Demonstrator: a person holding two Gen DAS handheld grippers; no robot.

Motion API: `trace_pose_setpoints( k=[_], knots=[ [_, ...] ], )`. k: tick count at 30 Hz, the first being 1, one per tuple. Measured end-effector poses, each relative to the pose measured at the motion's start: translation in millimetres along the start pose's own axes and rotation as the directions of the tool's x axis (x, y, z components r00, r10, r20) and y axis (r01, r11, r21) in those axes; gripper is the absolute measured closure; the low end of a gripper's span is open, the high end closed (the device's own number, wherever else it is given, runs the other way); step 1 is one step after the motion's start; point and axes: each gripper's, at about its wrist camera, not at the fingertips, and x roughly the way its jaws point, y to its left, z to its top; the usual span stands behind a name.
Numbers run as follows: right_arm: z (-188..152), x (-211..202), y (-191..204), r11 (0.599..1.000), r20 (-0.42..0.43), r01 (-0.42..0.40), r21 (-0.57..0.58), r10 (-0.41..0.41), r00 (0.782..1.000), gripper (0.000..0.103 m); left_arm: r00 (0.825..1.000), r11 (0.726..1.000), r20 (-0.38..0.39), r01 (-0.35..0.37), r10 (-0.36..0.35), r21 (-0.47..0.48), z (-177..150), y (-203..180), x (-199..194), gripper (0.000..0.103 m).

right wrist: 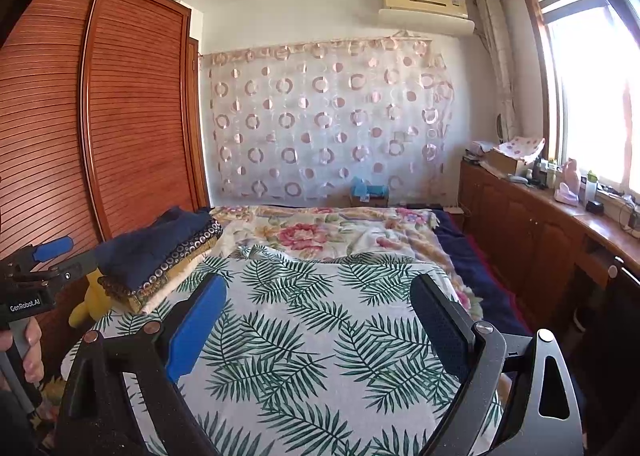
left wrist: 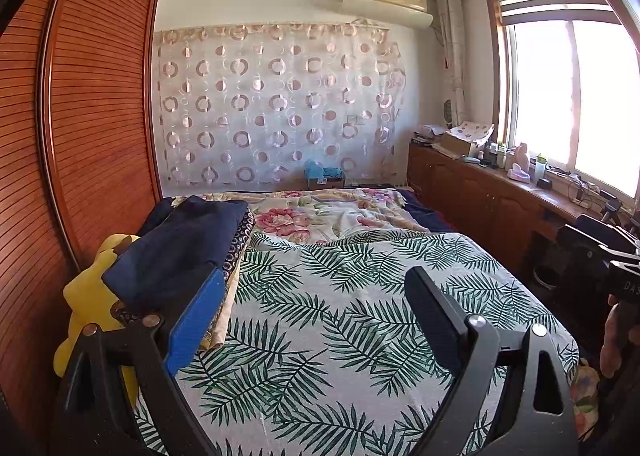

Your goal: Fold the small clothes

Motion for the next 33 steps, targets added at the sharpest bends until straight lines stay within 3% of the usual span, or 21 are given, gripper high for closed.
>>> trace_pose_setpoints(
  k=[33],
  knots=[
    [-0.6, 1.5, -15.0, 1.0, -0.004, -0.006, -0.009, 0.006, 1.0, 0.009, 1.0, 1.0, 0.0, -0.007, 0.007, -0.001, -0.3, 0.7, 0.6, 0.011]
  ],
)
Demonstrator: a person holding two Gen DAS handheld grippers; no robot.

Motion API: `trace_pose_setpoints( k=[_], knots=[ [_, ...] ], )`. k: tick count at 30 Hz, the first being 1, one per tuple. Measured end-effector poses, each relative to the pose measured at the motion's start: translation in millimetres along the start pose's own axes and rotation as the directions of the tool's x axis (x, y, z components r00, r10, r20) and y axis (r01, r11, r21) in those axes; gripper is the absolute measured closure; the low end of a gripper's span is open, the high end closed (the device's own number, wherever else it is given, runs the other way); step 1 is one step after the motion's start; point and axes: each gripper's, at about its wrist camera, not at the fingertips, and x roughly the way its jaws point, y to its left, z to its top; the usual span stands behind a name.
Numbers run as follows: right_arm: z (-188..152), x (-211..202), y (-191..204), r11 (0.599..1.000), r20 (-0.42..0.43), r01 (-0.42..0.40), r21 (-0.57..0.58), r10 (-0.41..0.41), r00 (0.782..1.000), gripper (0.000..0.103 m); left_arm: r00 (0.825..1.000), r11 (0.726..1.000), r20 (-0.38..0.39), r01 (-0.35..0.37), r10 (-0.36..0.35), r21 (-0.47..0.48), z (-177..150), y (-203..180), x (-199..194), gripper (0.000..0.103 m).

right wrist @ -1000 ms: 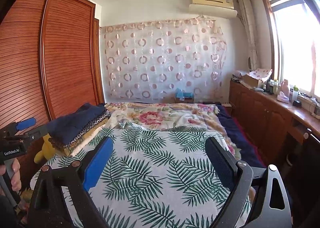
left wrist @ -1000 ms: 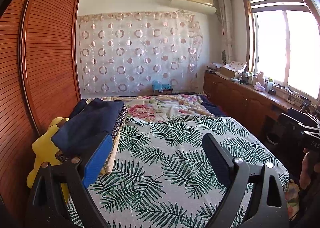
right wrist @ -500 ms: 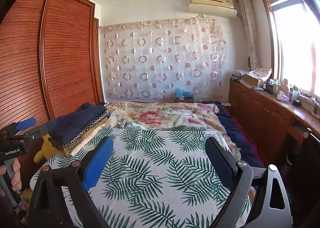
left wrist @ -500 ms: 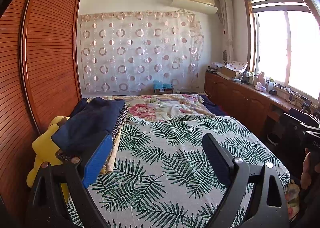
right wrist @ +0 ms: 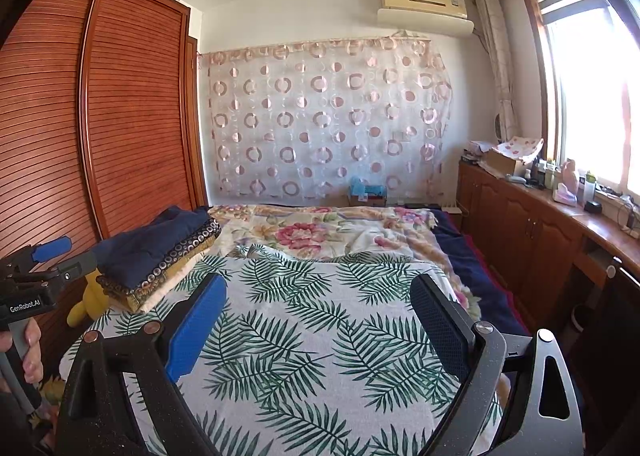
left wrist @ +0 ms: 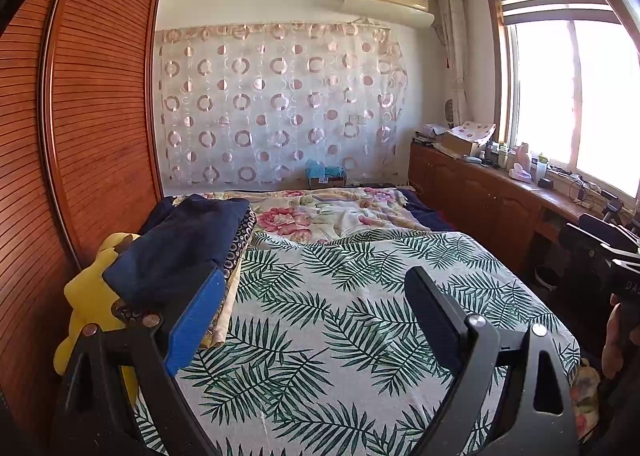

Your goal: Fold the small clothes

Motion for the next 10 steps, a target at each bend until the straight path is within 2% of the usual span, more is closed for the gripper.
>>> trace_pose_setpoints(
  k=[10],
  knots=[
    [-2.1, -0.8, -2.5, 1.0, 0.005, -0.001, -0.002, 0.001, 1.0, 0.009, 1.0, 1.0, 0.0, -0.001, 0.001, -0.001, 0.4, -0.3, -0.3, 0.011]
  ],
)
